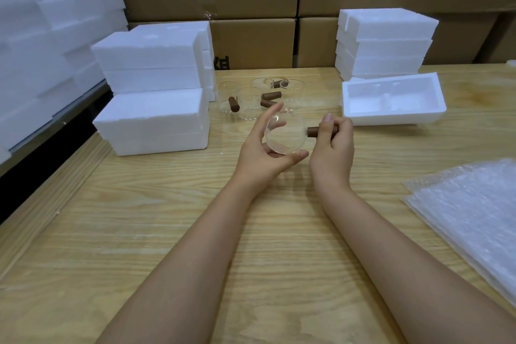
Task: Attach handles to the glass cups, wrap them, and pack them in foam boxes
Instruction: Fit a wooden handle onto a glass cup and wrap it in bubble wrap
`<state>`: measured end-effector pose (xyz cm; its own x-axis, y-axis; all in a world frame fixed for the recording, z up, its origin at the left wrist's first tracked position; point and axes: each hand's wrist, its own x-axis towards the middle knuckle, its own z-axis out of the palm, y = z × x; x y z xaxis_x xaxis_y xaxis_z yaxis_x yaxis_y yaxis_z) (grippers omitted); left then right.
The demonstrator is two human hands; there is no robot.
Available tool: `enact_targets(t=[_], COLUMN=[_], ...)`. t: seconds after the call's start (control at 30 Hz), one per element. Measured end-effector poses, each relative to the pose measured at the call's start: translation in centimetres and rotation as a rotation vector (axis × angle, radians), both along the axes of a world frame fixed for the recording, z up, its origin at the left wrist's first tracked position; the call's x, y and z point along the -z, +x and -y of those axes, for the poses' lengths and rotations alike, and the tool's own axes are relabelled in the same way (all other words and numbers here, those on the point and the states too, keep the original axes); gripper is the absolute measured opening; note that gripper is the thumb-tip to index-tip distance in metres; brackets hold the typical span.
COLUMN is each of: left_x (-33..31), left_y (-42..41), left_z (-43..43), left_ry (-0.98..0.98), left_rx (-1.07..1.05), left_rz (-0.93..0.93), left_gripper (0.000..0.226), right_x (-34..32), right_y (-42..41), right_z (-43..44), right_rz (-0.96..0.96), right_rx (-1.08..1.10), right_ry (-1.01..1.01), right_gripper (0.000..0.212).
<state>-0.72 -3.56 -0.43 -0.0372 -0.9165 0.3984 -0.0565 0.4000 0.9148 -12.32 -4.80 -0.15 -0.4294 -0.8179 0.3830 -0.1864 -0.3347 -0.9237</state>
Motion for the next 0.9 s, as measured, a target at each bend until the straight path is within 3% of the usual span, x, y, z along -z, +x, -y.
enact_targets(t=[0.13, 0.27, 0.47, 0.57, 0.7, 0.8, 0.9], left_x=[0.1, -0.7, -0.4, -0.3, -0.4, -0.3, -0.5], left_y=[0.2, 0.5, 1.0, 1.2, 1.0, 1.0, 0.9], left_z=[0.0, 0.3, 0.8, 0.8, 0.8, 0.8, 0.6], left_ry=[0.095, 0.318, 0.358, 0.348, 0.337, 0.330, 0.345], left_rx=[0.158, 0.158, 0.161, 0.160, 0.130, 0.103, 0.110], left_rz=[-0.152, -0.337, -0.436, -0.474, -0.454, -0.448, -0.466], left_gripper=[0.108, 0.064, 0.055, 0.054, 0.057, 0.044, 0.051], right_x=[-0.3, -0.5, -0.5, -0.2, -0.1, 0.2, 0.7], right_y=[0.1, 0.1, 0.7, 0.7, 1.2, 2.1, 3.0], right_z=[-0.1, -0.3, -1.0, -1.0, -1.4, -1.5, -1.3], right_rz=[0.017, 0.018, -0.128, -0.084, 0.058, 0.106, 0.150], right_rx=[0.053, 0.002, -0.139, -0.194, -0.246, -0.264, -0.308], right_ry=[-0.066, -0.118, -0.263, -0.262, -0.192, -0.064, 0.055], right_gripper=[0.012, 0.011, 0.016, 0.010, 0.043, 0.073, 0.075])
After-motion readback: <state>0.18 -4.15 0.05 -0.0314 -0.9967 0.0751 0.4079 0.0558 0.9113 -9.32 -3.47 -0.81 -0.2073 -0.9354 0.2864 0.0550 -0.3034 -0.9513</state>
